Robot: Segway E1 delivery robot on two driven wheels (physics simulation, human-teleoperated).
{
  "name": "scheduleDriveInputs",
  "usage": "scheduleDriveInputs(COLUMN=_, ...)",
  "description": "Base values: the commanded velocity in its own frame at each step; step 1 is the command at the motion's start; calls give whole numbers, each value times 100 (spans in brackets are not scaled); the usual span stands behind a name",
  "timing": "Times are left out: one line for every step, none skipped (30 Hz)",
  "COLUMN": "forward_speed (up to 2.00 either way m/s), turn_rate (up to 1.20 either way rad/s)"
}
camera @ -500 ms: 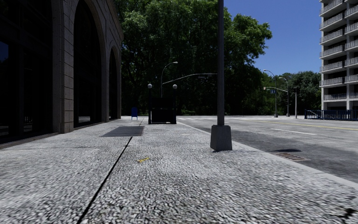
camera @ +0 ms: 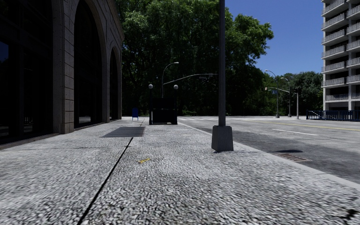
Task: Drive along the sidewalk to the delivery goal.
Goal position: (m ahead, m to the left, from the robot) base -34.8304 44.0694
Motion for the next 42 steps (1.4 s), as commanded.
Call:
scheduleDriveInputs(forward_speed=0, turn_rate=0)
scheduleDriveInputs(forward_speed=0, turn_rate=0)
scheduleDriveInputs(forward_speed=0, turn_rate=0)
scheduleDriveInputs(forward_speed=0, turn_rate=0)
scheduleDriveInputs(forward_speed=0, turn_rate=0)
scheduleDriveInputs(forward_speed=0, turn_rate=0)
scheduleDriveInputs(forward_speed=0, turn_rate=0)
scheduleDriveInputs(forward_speed=0, turn_rate=0)
scheduleDriveInputs(forward_speed=0, turn_rate=0)
scheduleDriveInputs(forward_speed=0, turn_rate=0)
scheduleDriveInputs(forward_speed=0, turn_rate=0)
scheduleDriveInputs(forward_speed=0, turn_rate=0)
scheduleDriveInputs(forward_speed=0, turn_rate=0)
scheduleDriveInputs(forward_speed=0, turn_rate=0)
scheduleDriveInputs(forward_speed=0, turn_rate=0)
scheduleDriveInputs(forward_speed=0, turn_rate=9)
scheduleDriveInputs(forward_speed=0, turn_rate=9)
scheduleDriveInputs(forward_speed=0, turn_rate=30)
scheduleDriveInputs(forward_speed=0, turn_rate=38)
scheduleDriveInputs(forward_speed=0, turn_rate=38)
scheduleDriveInputs(forward_speed=0, turn_rate=40)
scheduleDriveInputs(forward_speed=0, turn_rate=40)
scheduleDriveInputs(forward_speed=0, turn_rate=40)
scheduleDriveInputs(forward_speed=0, turn_rate=41)
scheduleDriveInputs(forward_speed=0, turn_rate=41)
scheduleDriveInputs(forward_speed=0, turn_rate=41)
scheduleDriveInputs(forward_speed=0, turn_rate=43)
scheduleDriveInputs(forward_speed=0, turn_rate=44)
scheduleDriveInputs(forward_speed=0, turn_rate=48)
scheduleDriveInputs(forward_speed=0, turn_rate=48)
scheduleDriveInputs(forward_speed=0, turn_rate=52)
scheduleDriveInputs(forward_speed=0, turn_rate=56)
scheduleDriveInputs(forward_speed=0, turn_rate=56)
scheduleDriveInputs(forward_speed=0, turn_rate=57)
scheduleDriveInputs(forward_speed=0, turn_rate=57)
scheduleDriveInputs(forward_speed=0, turn_rate=57)
scheduleDriveInputs(forward_speed=0, turn_rate=57)
scheduleDriveInputs(forward_speed=0, turn_rate=57)
scheduleDriveInputs(forward_speed=0, turn_rate=57)
scheduleDriveInputs(forward_speed=0, turn_rate=57)
scheduleDriveInputs(forward_speed=0, turn_rate=57)
scheduleDriveInputs(forward_speed=0, turn_rate=57)
